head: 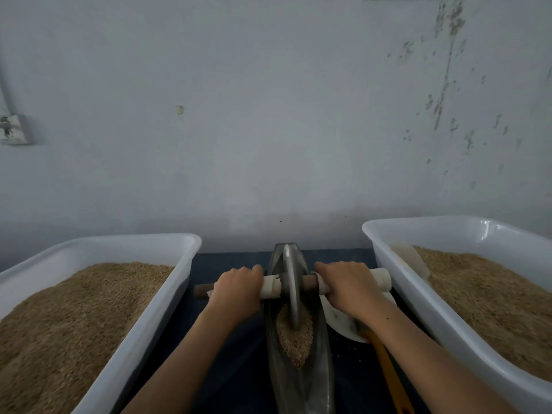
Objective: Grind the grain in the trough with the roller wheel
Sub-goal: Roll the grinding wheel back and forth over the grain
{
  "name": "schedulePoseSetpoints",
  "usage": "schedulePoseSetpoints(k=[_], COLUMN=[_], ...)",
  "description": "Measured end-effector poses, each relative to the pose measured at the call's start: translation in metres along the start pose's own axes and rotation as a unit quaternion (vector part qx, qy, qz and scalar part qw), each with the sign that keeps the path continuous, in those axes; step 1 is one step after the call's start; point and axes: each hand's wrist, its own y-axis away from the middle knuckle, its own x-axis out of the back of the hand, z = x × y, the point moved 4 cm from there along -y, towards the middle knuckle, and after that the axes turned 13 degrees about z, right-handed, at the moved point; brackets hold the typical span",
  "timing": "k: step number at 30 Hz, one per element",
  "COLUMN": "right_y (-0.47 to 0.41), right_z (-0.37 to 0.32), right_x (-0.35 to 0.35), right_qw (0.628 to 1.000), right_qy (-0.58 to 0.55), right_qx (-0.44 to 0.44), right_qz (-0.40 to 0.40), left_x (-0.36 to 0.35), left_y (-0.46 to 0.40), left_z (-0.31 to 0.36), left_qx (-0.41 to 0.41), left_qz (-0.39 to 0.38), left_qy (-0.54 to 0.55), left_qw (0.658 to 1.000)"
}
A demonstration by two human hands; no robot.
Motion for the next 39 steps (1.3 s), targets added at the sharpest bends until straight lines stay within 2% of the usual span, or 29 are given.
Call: schedulePoseSetpoints(k=[6, 10, 14, 19, 24, 28, 31, 35, 37, 39], right_y=[0.015, 0.012, 0.004, -0.004, -0.004, 0.005, 0.012, 0.010, 0.008, 0.006], right_z=[-0.010, -0.012, -0.011, -0.002, -0.003, -0.004, -0.004, -0.003, -0.003, -0.003], right_x=[0.019, 0.022, 0.015, 0.000, 0.000, 0.010, 0.015, 0.015, 0.013, 0.012], right_qw=[0.998, 0.995, 0.997, 0.999, 0.999, 0.997, 0.988, 0.977, 0.979, 0.990], right_qy=[0.001, 0.027, 0.026, 0.018, 0.024, 0.005, -0.015, -0.018, -0.024, -0.022], right_qx=[0.011, 0.010, 0.001, -0.030, -0.032, -0.020, -0.014, -0.008, -0.008, -0.009], right_qz=[-0.060, -0.093, -0.069, -0.030, -0.009, -0.075, -0.154, -0.212, -0.203, -0.139], left_x=[0.012, 0.014, 0.010, 0.006, 0.005, 0.008, 0.011, 0.011, 0.010, 0.010], left_y=[0.025, 0.029, 0.016, -0.001, 0.002, 0.010, 0.014, 0.016, 0.016, 0.016], left_z=[0.001, 0.001, 0.000, 0.001, 0.001, 0.003, 0.003, 0.001, 0.002, 0.004], left_qx=[-0.042, -0.032, 0.001, 0.008, 0.016, 0.001, -0.013, -0.016, -0.005, 0.011], left_qz=[-0.028, -0.045, -0.029, 0.027, 0.057, 0.051, 0.022, -0.013, -0.008, 0.022], left_qy=[0.004, 0.009, -0.006, -0.059, -0.055, -0.045, -0.042, -0.026, -0.024, -0.029], left_qw=[0.999, 0.998, 1.000, 0.998, 0.997, 0.998, 0.999, 0.999, 1.000, 0.999])
